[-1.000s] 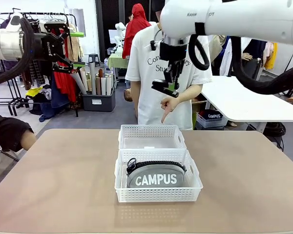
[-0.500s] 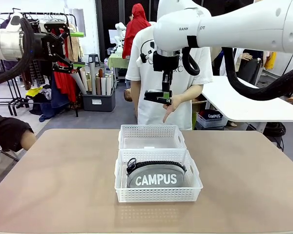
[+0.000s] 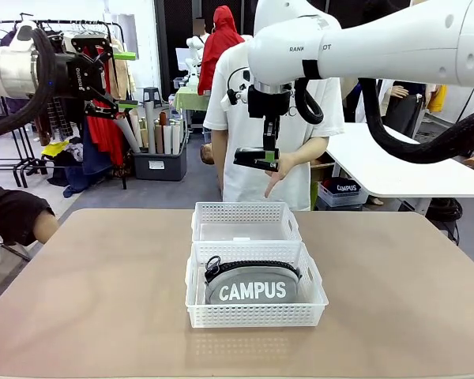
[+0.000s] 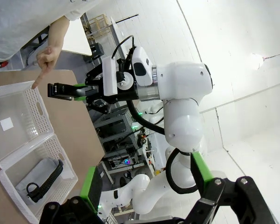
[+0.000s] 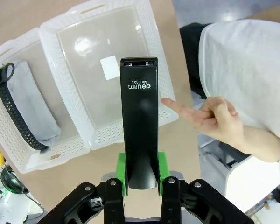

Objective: Distribute items into two baskets.
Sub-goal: Place the picked Stapler into the Organizing basket as instructed by the person.

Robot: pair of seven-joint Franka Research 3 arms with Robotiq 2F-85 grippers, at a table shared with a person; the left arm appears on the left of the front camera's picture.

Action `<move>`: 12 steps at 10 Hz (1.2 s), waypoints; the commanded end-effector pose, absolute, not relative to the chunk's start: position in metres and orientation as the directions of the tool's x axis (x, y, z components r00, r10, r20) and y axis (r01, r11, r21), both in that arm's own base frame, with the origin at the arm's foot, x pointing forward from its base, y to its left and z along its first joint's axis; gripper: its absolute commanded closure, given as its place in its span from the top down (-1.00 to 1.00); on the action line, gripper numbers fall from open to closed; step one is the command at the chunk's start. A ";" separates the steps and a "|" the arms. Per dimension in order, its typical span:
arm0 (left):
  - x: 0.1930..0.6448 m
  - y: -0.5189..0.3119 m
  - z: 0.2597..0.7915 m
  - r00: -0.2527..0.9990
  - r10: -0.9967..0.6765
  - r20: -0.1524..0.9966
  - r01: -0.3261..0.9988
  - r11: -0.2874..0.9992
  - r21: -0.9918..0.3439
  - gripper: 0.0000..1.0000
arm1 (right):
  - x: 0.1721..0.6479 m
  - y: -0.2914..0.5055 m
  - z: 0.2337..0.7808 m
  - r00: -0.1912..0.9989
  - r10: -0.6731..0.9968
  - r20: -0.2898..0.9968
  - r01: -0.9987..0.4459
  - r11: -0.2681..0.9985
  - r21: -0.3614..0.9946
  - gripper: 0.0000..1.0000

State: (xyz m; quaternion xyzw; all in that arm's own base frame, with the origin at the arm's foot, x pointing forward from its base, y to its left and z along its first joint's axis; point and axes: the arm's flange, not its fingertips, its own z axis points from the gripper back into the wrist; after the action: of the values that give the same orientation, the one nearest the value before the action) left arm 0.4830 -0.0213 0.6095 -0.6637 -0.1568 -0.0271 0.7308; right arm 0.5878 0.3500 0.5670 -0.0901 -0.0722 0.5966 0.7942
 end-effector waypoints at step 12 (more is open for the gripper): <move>0.482 -0.021 0.611 0.949 0.169 0.264 0.247 0.115 -0.962 1.00 | 0.615 0.386 0.434 -0.015 0.997 -0.072 -0.991 -0.024 -0.129 -1.00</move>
State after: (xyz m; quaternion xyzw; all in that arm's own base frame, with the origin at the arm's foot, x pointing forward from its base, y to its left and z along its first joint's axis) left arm 0.4830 -0.0213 0.6095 -0.6637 -0.1569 -0.0271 0.7308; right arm 0.6114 0.3828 0.4336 -0.0694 -0.0159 0.7101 0.7005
